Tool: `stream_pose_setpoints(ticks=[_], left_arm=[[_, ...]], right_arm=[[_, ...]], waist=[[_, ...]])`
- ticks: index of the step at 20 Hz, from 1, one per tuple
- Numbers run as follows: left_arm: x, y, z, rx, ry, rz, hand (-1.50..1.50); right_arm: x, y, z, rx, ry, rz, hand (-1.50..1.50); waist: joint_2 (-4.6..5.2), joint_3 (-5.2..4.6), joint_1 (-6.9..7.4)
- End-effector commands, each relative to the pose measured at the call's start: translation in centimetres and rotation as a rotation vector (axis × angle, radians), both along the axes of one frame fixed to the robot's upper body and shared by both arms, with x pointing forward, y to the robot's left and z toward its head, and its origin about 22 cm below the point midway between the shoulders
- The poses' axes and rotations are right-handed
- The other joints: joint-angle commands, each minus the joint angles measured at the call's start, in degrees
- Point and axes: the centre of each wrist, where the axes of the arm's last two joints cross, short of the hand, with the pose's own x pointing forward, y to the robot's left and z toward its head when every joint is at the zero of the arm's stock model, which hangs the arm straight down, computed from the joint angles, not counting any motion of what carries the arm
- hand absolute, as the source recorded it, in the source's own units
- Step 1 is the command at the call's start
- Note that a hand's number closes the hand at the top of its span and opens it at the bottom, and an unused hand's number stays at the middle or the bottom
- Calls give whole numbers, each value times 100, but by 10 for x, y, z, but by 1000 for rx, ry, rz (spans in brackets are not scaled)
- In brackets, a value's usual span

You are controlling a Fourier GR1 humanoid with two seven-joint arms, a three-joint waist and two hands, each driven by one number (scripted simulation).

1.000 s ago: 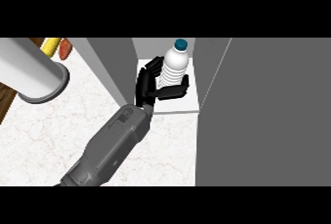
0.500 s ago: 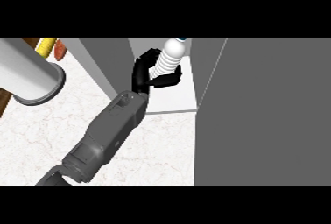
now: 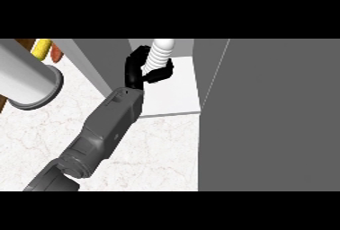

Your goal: Pick up the bottled water, place it into the cabinet and close the cabinet

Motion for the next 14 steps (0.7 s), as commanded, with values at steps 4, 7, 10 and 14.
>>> stream_pose_setpoints(ticks=[4, 7, 10, 14], left_arm=[[12, 22, 11, 180, -74, 70, -150], [12, 12, 13, 209, -105, 71, -150], [14, 3, 20, 230, -104, 84, -150], [14, -13, 28, 158, -107, 42, -150]], right_arm=[[-3, 3, 9, 54, -25, 33, -150], [1, -2, 0, 40, -11, 10, -150], [-2, -3, 10, 41, -22, 47, -150], [3, 1, 6, 60, -12, 73, -150]], waist=[[57, -1, -179], [53, 2, -122], [55, 1, -185], [78, -3, -116]])
